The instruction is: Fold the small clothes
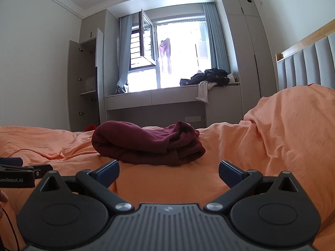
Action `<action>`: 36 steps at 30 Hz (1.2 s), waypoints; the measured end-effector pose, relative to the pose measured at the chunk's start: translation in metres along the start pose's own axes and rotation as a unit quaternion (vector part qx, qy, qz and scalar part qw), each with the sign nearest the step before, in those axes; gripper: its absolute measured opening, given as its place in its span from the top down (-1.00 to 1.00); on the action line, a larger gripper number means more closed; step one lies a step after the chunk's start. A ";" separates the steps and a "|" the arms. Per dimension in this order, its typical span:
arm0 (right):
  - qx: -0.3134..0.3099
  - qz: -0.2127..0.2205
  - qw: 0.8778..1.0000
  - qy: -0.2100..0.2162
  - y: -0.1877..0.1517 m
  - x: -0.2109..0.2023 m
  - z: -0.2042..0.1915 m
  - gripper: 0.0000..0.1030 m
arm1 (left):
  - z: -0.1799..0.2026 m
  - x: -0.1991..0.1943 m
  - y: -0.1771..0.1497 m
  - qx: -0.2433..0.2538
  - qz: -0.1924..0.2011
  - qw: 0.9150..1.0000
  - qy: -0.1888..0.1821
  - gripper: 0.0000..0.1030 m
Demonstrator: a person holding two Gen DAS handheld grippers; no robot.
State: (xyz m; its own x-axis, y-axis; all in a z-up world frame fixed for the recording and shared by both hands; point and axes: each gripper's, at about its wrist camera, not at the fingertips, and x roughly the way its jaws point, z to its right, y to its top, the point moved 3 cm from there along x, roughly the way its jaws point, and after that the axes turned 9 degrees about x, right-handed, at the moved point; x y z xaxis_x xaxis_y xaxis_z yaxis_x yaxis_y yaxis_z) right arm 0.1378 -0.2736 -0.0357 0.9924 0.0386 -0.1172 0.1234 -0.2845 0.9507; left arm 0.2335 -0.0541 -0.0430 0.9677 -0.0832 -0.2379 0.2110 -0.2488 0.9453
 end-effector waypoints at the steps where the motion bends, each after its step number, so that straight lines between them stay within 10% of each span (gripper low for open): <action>1: 0.001 -0.001 1.000 0.000 0.000 0.000 0.000 -1.00 | 0.000 0.000 0.000 0.000 -0.001 1.000 0.000 -0.99; 36: 0.008 -0.023 1.000 -0.013 -0.008 0.008 0.006 -1.00 | -0.011 0.003 -0.002 -0.028 -0.013 1.000 0.006 -0.99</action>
State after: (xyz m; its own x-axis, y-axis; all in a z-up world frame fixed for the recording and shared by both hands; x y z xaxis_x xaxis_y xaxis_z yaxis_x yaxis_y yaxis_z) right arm 0.1446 -0.2763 -0.0457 0.9852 0.0266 -0.1691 0.1693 -0.2981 0.9394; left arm 0.2375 -0.0432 -0.0430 0.9631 -0.0663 -0.2610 0.2438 -0.1967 0.9497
